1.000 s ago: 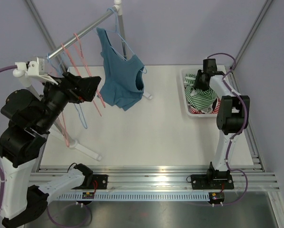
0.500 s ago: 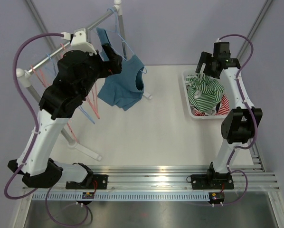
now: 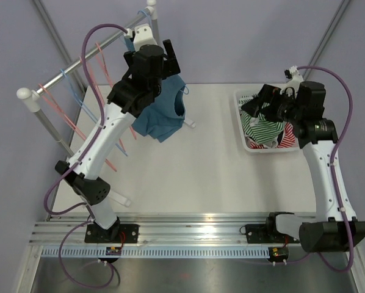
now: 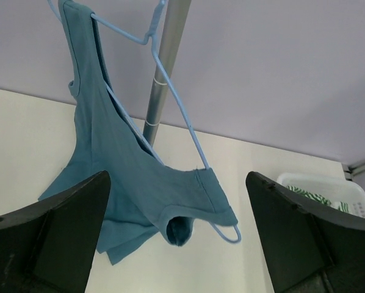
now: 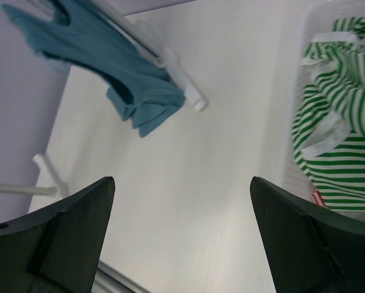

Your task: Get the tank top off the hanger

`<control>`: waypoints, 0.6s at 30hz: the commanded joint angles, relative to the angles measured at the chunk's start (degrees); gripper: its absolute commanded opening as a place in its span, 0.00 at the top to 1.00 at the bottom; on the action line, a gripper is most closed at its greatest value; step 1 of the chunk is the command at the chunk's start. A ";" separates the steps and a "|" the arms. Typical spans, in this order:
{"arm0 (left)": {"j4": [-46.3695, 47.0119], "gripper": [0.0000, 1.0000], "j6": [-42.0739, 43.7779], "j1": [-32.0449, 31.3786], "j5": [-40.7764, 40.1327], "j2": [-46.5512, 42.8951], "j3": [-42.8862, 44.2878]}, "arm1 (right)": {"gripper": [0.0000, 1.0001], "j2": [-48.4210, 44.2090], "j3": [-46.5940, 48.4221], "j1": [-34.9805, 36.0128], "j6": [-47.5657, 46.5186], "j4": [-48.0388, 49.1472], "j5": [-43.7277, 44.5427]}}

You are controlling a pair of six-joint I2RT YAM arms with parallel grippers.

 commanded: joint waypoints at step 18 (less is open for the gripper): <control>13.94 0.55 -2.25 5.21 -7.12 15.64 8.65 | 0.04 -18.71 -15.51 1.59 8.69 12.76 -17.52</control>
